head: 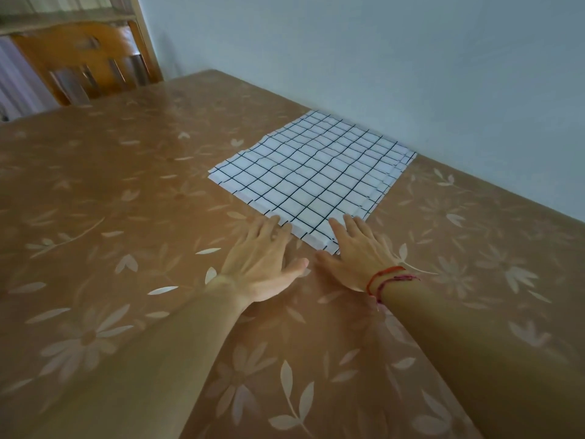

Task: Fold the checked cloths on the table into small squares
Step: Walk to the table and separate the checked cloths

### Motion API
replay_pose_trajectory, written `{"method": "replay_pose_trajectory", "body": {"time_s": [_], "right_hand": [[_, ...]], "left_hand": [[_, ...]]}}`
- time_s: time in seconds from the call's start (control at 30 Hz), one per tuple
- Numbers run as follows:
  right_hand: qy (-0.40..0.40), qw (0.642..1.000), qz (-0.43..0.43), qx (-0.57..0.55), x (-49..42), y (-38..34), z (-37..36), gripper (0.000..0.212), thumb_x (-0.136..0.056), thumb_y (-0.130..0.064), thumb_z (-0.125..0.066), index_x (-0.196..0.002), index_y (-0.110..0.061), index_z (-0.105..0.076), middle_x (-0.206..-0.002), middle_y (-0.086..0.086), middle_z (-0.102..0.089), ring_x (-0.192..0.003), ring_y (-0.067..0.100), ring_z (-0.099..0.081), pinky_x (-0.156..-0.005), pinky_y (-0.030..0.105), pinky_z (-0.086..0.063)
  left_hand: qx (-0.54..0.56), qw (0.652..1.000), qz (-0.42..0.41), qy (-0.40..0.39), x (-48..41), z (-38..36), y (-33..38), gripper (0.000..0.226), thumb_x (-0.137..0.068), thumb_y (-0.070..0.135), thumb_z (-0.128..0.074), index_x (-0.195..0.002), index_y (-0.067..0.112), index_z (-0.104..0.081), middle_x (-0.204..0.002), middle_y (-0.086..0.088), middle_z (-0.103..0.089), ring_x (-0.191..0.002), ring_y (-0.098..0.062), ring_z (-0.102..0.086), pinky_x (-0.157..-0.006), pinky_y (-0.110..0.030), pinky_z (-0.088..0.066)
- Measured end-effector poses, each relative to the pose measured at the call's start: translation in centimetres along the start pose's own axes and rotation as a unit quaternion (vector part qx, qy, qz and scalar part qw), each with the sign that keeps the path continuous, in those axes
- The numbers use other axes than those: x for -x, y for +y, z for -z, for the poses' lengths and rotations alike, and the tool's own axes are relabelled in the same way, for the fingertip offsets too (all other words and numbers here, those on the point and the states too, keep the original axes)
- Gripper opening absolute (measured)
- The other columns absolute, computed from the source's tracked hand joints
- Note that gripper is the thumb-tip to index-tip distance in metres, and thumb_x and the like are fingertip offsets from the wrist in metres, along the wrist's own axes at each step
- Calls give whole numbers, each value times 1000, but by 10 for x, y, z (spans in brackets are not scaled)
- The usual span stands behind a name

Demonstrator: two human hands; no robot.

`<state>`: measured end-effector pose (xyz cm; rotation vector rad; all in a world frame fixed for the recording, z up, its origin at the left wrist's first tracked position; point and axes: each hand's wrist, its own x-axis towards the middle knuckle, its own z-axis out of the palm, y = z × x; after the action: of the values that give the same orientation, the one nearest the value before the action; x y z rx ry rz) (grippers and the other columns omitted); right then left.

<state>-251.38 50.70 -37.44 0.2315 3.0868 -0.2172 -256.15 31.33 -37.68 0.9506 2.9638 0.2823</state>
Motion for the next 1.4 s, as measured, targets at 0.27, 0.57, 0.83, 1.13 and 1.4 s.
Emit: {"method": "replay_pose_trajectory", "body": {"time_s": [0.27, 0.57, 0.83, 1.13, 1.4], "right_hand": [[39, 993, 82, 78, 21, 3, -11, 70, -90, -59, -21, -147, -22, -32, -140, 0, -49, -136, 20, -36, -105, 39, -32], [59, 992, 89, 64, 34, 6, -15, 61, -94, -52, -33, -143, -16, -41, -137, 1, -54, -131, 21, -44, -102, 38, -37], [69, 995, 67, -7, 35, 7, -21, 61, -92, -43, -45, -146, -16, -34, -143, -3, -46, -134, 18, -38, -107, 35, -30], [153, 987, 10, -44, 28, 9, -13, 65, -81, -28, -63, -141, -17, -42, -145, 17, -40, -125, 33, -46, -100, 46, -37], [195, 980, 7, -40, 37, 13, 10, 54, -74, -19, -68, -128, -23, -58, -137, 15, -50, -124, 30, -49, -94, 45, -43]], "left_hand": [[6, 1000, -7, -10, 0, -6, 1, 79, -89, 65, -34, -151, 18, -23, -158, -2, -19, -146, -21, -11, -116, -41, -26], [64, 997, 4, -48, -28, -6, 29, 54, -103, 41, -30, -154, 28, -17, -164, 0, -4, -150, -18, 1, -117, -43, -15], [22, 998, 1, 57, -53, -24, 31, 21, -95, 34, -50, -86, 20, -62, -95, 4, -57, -103, -20, -53, -75, -29, -38], [28, 992, -37, 113, -44, -23, 29, 3, -83, 18, -69, -83, 16, -66, -91, 5, -67, -91, -20, -59, -70, -29, -41], [98, 977, -111, 153, -10, 7, 54, 30, -96, 29, -40, -84, 15, -64, -71, 3, -61, -68, -18, -56, -61, -34, -44]]}}
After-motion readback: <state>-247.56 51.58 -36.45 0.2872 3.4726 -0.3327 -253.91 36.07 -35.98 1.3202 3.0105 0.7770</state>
